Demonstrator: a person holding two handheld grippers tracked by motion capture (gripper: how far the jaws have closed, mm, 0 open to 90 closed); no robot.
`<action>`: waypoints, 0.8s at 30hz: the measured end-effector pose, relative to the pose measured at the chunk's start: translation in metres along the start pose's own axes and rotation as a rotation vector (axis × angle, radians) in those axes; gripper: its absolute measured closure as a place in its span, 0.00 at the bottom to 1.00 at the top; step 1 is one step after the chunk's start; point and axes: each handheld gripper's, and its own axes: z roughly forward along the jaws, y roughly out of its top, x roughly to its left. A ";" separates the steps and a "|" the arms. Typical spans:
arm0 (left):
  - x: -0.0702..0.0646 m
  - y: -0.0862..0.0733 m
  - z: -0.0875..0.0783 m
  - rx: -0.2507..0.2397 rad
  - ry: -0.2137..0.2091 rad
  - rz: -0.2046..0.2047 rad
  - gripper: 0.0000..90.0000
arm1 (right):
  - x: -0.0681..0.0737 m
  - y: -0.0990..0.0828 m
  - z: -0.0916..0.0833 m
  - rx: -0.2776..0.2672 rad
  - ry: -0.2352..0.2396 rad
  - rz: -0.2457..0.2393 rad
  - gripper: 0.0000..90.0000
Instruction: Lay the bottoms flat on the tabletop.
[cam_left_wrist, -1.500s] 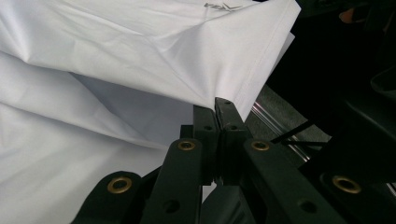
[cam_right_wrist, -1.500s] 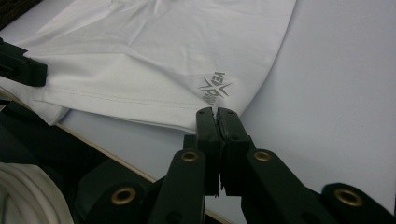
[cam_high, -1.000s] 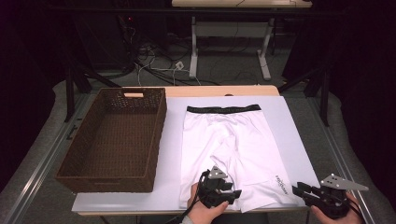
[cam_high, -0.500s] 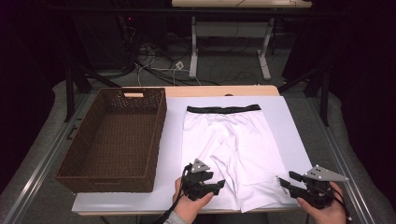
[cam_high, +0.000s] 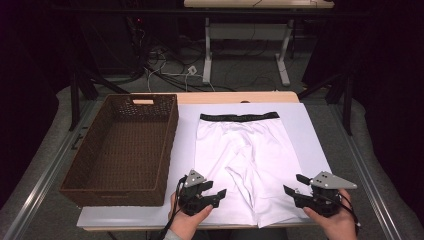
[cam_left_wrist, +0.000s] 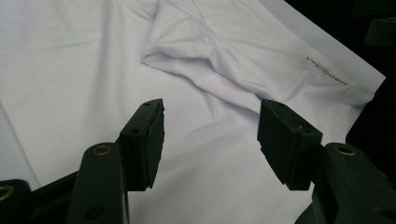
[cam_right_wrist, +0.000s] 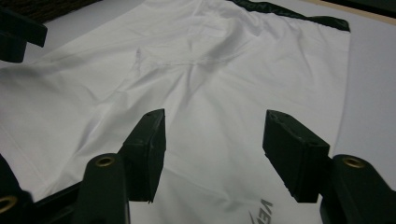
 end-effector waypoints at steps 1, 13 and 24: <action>0.002 -0.001 -0.002 -0.002 -0.001 -0.001 0.46 | 0.002 0.002 0.003 0.009 0.007 -0.001 0.41; 0.014 -0.010 -0.014 -0.013 0.034 -0.037 0.39 | 0.031 0.024 0.038 0.017 0.043 -0.008 0.17; 0.023 -0.020 -0.024 -0.021 0.077 -0.081 0.23 | 0.050 0.026 0.058 -0.018 0.050 0.038 0.11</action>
